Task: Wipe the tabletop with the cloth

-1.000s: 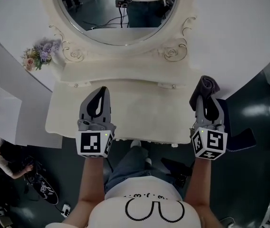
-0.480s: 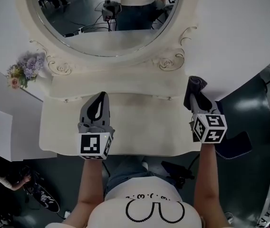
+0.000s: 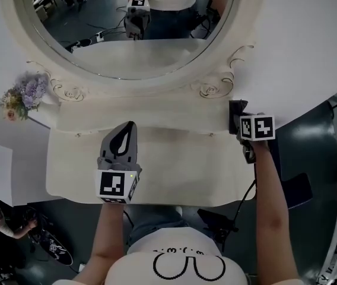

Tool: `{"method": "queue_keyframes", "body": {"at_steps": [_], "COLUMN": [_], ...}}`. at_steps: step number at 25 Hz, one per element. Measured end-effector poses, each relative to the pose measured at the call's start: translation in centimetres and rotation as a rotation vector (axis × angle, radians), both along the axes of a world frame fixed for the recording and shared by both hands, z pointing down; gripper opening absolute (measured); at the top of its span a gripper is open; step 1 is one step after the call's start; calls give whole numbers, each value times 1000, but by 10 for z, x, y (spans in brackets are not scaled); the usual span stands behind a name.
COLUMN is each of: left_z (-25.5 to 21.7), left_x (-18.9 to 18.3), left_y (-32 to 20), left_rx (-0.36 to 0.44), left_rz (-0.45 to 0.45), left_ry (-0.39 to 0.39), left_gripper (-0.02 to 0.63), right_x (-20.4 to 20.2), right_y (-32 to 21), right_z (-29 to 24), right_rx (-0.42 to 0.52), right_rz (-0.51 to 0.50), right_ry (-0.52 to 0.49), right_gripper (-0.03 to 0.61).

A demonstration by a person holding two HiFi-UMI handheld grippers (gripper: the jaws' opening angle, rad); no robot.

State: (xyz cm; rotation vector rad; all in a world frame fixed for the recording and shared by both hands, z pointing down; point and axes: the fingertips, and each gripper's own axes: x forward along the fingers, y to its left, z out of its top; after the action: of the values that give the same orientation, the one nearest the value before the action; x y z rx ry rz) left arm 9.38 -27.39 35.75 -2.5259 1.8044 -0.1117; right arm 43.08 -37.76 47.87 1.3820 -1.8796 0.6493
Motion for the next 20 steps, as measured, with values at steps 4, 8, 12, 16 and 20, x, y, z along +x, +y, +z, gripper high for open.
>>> {"method": "queue_keyframes", "body": {"at_steps": [4, 8, 12, 16, 20], "left_z": [3, 3, 1, 5, 5], "left_x": [-4, -3, 0, -1, -1], "left_y": [1, 10, 23, 31, 33], "left_rx": [-13, -21, -23, -32, -41], "left_rz": [-6, -11, -22, -31, -50], "left_ry": [-14, -24, -34, -40, -39], "left_gripper": [-2, -2, -2, -2, -2], "right_x": [-1, -3, -3, -11, -21], "right_y": [-13, -18, -18, -17, -17], "right_z": [18, 22, 22, 23, 21], "right_rx": [-86, -117, -150, -171, -182], "right_rz": [0, 12, 48, 59, 46], "right_ry": [19, -12, -45, -72, -79], "right_gripper": [80, 78, 78, 78, 78]}}
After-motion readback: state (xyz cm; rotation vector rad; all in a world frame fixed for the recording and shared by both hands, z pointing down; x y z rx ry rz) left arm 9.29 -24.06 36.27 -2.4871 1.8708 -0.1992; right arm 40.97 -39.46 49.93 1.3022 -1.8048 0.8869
